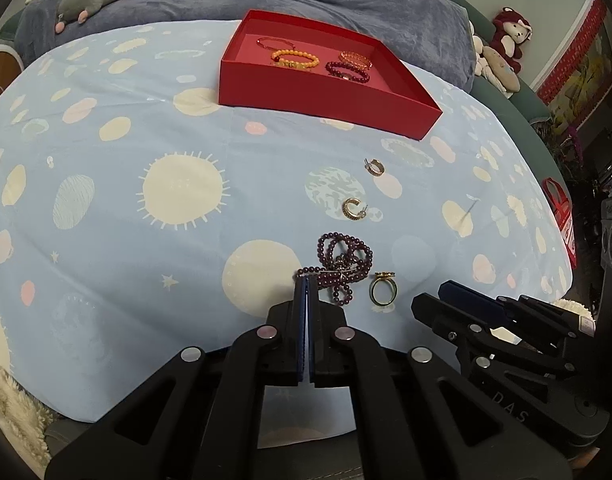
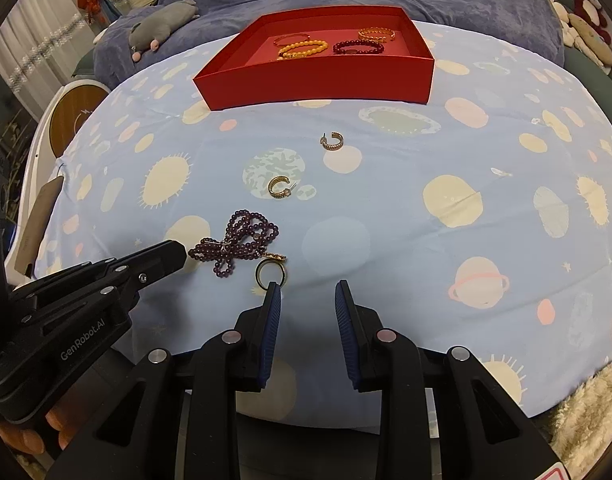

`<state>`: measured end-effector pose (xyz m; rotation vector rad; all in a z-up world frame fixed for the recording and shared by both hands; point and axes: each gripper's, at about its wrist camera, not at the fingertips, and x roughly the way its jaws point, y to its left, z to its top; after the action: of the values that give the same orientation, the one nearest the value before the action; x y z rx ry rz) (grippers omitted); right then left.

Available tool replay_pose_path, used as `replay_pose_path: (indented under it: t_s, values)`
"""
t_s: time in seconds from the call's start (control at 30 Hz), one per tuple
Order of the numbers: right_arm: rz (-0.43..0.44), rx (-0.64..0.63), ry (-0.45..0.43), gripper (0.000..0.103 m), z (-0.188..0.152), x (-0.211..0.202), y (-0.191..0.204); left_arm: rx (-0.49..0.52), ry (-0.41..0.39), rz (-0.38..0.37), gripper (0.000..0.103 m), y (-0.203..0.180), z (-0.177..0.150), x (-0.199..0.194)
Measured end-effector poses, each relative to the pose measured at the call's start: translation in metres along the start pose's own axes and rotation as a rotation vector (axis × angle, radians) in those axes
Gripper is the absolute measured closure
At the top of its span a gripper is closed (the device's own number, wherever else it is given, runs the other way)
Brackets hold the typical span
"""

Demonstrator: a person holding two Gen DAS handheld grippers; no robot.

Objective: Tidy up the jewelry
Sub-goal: 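Grasp the purple garnet bead strand with the left tool and lift it, then hold the purple strand up with the left tool while the right tool moves over the gold ring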

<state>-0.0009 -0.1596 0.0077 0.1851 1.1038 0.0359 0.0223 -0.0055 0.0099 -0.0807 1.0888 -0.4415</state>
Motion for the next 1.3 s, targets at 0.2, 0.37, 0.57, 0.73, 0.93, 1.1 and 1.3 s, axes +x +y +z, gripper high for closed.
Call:
replay_pose_path:
  t_s: [0.2, 0.37, 0.57, 0.73, 0.93, 1.1, 1.3]
  values:
    - [0.003, 0.004, 0.006, 0.075, -0.001, 0.002, 0.0, 0.018, 0.003, 0.015, 0.083, -0.004, -0.002, 0.006]
    - [0.009, 0.003, 0.013, 0.075, 0.0, 0.005, 0.001, 0.034, -0.004, 0.025, 0.068, -0.005, 0.001, 0.009]
    - [0.014, 0.004, 0.02, 0.075, 0.002, 0.008, 0.001, 0.039, -0.001, 0.003, 0.081, -0.006, 0.004, 0.019]
    - [0.022, 0.004, 0.025, 0.075, 0.003, 0.012, 0.002, 0.043, -0.017, -0.012, 0.1, -0.006, 0.005, 0.016]
    - [0.032, -0.001, 0.028, 0.075, 0.004, 0.016, 0.005, 0.012, -0.042, -0.018, 0.1, 0.0, 0.008, 0.005]
    - [0.039, -0.012, 0.029, 0.075, 0.006, 0.019, 0.009, -0.013, -0.067, -0.012, 0.1, 0.005, 0.012, -0.006]
    - [0.043, -0.024, 0.026, 0.082, 0.009, 0.023, 0.012, -0.048, -0.086, -0.028, 0.1, 0.009, 0.021, -0.019]
